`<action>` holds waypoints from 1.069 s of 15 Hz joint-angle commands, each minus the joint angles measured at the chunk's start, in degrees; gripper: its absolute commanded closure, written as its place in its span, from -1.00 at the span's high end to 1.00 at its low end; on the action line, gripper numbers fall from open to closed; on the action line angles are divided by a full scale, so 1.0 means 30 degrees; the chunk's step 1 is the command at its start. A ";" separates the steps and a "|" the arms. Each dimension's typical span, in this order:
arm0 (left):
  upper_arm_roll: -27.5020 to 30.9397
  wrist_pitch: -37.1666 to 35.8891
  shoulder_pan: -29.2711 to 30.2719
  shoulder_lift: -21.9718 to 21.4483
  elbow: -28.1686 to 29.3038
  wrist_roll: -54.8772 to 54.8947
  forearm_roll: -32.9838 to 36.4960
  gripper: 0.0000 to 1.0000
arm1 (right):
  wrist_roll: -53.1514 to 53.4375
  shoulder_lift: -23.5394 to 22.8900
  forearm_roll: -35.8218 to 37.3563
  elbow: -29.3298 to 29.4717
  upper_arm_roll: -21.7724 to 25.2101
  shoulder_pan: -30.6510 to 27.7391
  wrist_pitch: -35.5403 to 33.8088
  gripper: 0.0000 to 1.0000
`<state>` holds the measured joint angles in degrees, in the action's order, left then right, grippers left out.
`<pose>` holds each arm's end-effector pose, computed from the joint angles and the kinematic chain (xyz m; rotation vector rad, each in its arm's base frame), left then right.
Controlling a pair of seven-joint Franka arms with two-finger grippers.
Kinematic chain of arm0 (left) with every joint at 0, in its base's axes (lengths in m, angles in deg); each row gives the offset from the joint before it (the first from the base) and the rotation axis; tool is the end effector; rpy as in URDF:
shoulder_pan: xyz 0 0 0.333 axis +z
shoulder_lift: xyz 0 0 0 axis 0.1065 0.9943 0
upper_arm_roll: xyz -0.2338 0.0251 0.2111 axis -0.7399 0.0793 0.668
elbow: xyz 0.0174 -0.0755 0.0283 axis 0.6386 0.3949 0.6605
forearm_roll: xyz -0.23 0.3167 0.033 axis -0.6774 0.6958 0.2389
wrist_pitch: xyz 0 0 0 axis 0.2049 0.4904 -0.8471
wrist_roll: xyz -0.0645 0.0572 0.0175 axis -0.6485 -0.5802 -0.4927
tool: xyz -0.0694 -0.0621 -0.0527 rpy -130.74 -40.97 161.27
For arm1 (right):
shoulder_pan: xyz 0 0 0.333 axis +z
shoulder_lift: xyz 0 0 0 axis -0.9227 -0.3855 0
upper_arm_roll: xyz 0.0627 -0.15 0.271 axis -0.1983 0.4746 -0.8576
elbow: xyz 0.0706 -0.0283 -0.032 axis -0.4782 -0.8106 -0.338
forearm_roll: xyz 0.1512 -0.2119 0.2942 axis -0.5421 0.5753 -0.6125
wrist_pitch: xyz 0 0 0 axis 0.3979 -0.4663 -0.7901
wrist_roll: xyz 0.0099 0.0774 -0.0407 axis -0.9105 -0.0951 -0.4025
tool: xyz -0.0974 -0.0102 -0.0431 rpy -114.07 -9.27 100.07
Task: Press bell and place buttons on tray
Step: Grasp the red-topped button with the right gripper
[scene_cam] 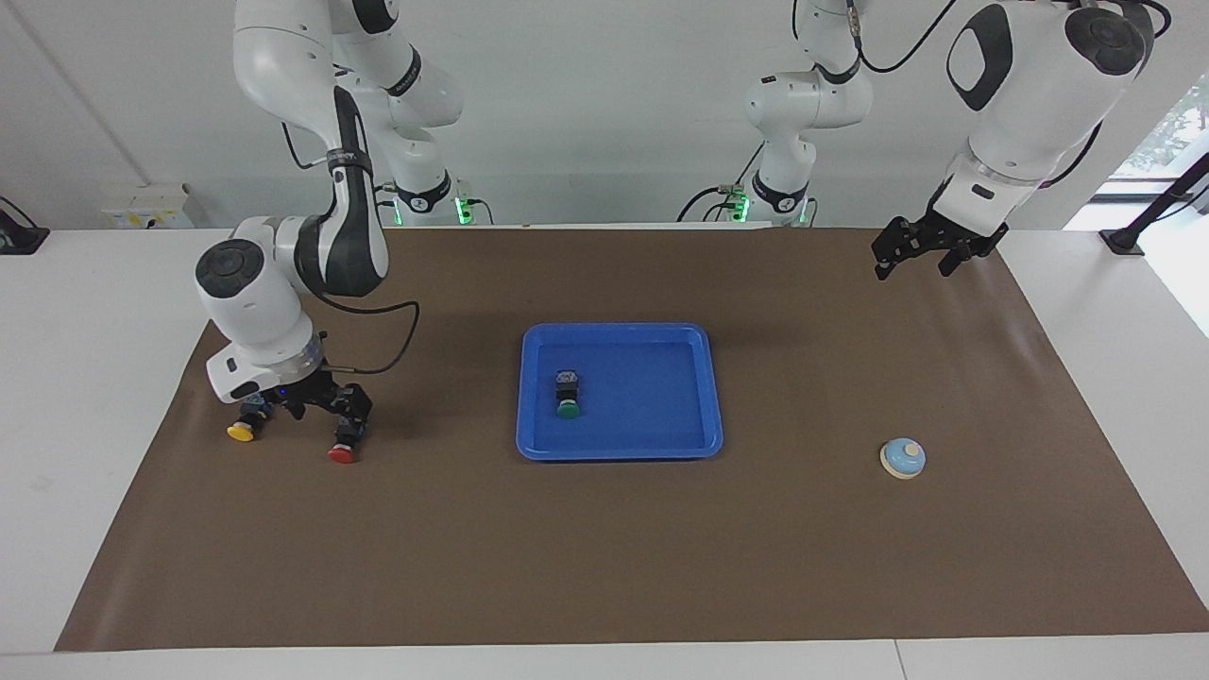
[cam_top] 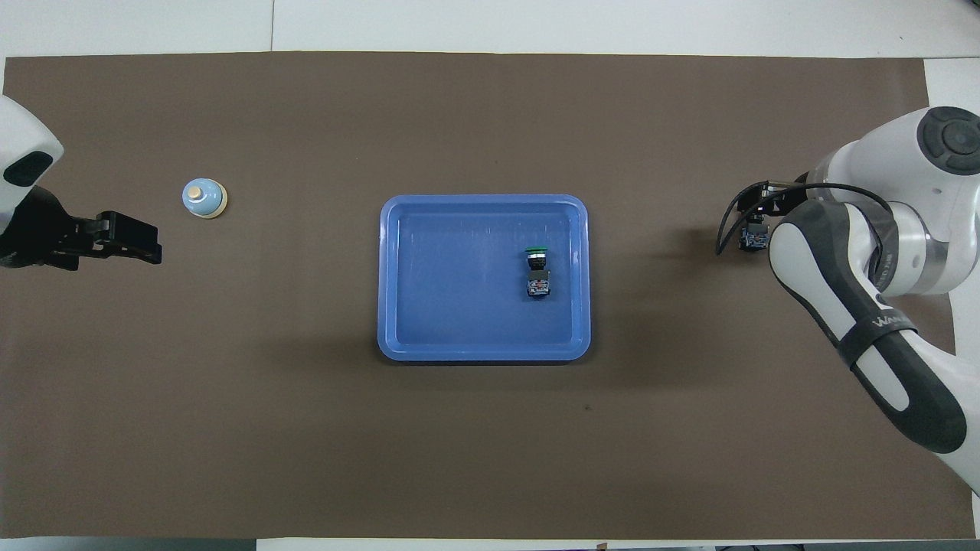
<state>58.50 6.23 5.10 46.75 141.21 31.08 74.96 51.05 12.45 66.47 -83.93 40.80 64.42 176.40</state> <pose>0.5431 -0.0513 0.5826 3.1219 -0.0110 -0.1139 0.6247 -0.0304 0.3345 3.0827 -0.2974 0.0635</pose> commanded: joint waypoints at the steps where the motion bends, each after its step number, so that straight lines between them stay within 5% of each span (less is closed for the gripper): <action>1: 0.0008 -0.0125 0.0045 -0.0169 -0.0054 -0.0200 0.0161 1.00 | -0.0129 -0.0100 0.0232 -0.1512 -0.0168 -0.0204 0.1888 1.00; 5: 0.0008 -0.0125 0.0045 -0.0169 -0.0054 -0.0200 0.0161 1.00 | -0.0565 -0.0100 0.0232 -0.2485 -0.0168 -0.0233 0.2715 0.88; 6: 0.0008 -0.0125 0.0045 -0.0169 -0.0054 -0.0200 0.0161 1.00 | -0.0974 -0.0100 0.0232 -0.2485 -0.0168 -0.0378 0.2685 0.53; 8: 0.0008 -0.0154 0.0045 -0.0169 -0.0054 -0.0200 0.0161 1.00 | -0.1445 -0.0071 0.0232 -0.2485 -0.0197 -0.0614 0.2482 -0.67; 9: 0.0008 -0.0125 0.0045 -0.0169 -0.0054 -0.0200 0.0161 1.00 | -0.1476 -0.0071 0.0232 -0.2485 -0.0169 -0.0614 0.2393 -1.00; 16: 0.0008 -0.0125 0.0016 -0.0169 -0.0054 -0.0200 0.0161 1.00 | -0.1477 0.0105 0.0144 -0.0179 -0.0431 -0.0263 -0.0382 -1.00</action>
<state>58.50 6.23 5.10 46.75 141.21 31.08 74.96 47.76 11.83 66.61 -88.27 40.55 63.82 180.16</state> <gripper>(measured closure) 0.000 0.590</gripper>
